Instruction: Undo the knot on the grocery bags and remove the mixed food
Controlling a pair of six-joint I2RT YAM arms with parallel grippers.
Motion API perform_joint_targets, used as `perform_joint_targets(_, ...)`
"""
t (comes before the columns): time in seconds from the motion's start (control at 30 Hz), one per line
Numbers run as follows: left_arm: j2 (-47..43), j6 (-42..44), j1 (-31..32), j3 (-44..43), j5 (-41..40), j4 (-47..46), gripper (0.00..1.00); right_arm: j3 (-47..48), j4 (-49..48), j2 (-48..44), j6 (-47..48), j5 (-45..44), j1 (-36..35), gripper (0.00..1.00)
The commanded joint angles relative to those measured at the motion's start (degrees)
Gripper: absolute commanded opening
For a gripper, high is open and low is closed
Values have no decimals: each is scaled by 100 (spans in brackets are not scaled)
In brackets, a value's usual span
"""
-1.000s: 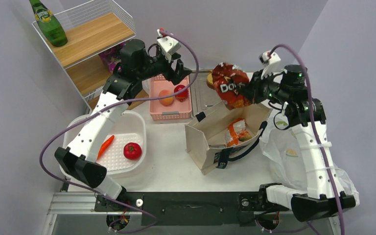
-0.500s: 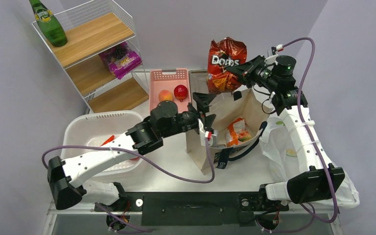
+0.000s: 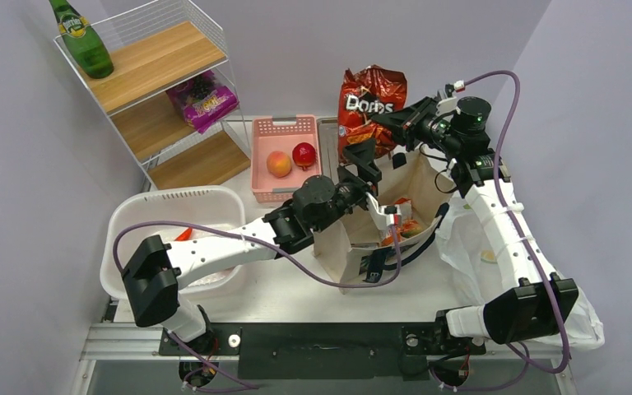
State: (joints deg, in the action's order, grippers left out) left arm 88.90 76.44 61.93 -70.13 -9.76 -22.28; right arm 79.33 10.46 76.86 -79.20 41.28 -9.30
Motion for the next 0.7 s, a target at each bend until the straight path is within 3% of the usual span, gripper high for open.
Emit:
perform_joint_targets(0.0, 69, 473, -166, -137, -592, -998, 79, -12, -210, -126, -165, 155, 59, 0)
perform_joint_targets(0.2, 375, 136, -676, -470, -748, -632, 79, 42, -219, -71, -179, 216, 28, 0)
perform_joint_targets(0.37, 186, -451, -870, -571, 1, -273, 79, 31, -215, -39, -206, 221, 25, 0)
perform_joint_targets(0.57, -72, 222, -767, -11, 1028, -639, 79, -20, -261, 14, -304, 217, -25, 0)
perform_joint_targets(0.67, -106, 282, -718, -24, 1246, -304, 79, 3, -342, 53, -381, 255, -21, 0)
